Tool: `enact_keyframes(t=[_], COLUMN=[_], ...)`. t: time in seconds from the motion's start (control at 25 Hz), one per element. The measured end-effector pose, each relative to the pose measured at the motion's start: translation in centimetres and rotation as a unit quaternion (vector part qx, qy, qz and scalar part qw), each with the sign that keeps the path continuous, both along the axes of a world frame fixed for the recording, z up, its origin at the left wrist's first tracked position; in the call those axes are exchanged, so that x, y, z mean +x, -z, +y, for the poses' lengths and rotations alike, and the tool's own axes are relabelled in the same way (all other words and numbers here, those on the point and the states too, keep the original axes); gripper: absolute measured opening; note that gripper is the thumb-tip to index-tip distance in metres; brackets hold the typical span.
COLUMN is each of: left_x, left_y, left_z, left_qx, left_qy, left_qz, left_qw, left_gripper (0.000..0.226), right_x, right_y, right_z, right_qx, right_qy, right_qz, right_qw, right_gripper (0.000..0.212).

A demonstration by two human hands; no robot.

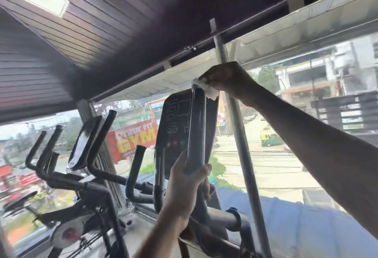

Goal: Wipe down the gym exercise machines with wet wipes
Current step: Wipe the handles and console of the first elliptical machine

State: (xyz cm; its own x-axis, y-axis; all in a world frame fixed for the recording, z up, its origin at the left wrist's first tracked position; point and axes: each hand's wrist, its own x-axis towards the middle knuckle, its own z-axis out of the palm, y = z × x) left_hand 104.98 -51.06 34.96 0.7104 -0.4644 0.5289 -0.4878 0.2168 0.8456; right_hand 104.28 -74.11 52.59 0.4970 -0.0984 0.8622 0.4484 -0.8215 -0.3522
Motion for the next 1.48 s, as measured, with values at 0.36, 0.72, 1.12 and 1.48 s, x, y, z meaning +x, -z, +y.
enact_keyframes(t=[0.36,0.72,1.12,1.48], left_x=[-1.3,-1.0,-1.1,-1.0], left_y=[2.1,3.5,3.5,4.0], left_z=[0.5,0.6,0.3,0.4], left_qx=[-0.011,-0.031,-0.042,-0.044], left_qy=[-0.008,-0.02,-0.05,-0.046], left_qz=[-0.024,-0.016,-0.023,-0.005], left_qw=[1.0,0.999,0.998,0.998], left_gripper=[0.036,0.062,0.059,0.06], right_x=[0.1,-0.3,-1.9,5.0], right_y=[-0.4,8.1,15.0,6.4], right_z=[2.7,3.9,9.2,6.0], right_qx=[-0.196,-0.009,0.26,0.574], right_qy=[0.061,-0.044,-0.059,-0.231], right_qz=[-0.088,-0.145,-0.109,-0.057], right_qw=[0.975,0.988,0.958,0.783], right_gripper=[0.009,0.006,0.007,0.012])
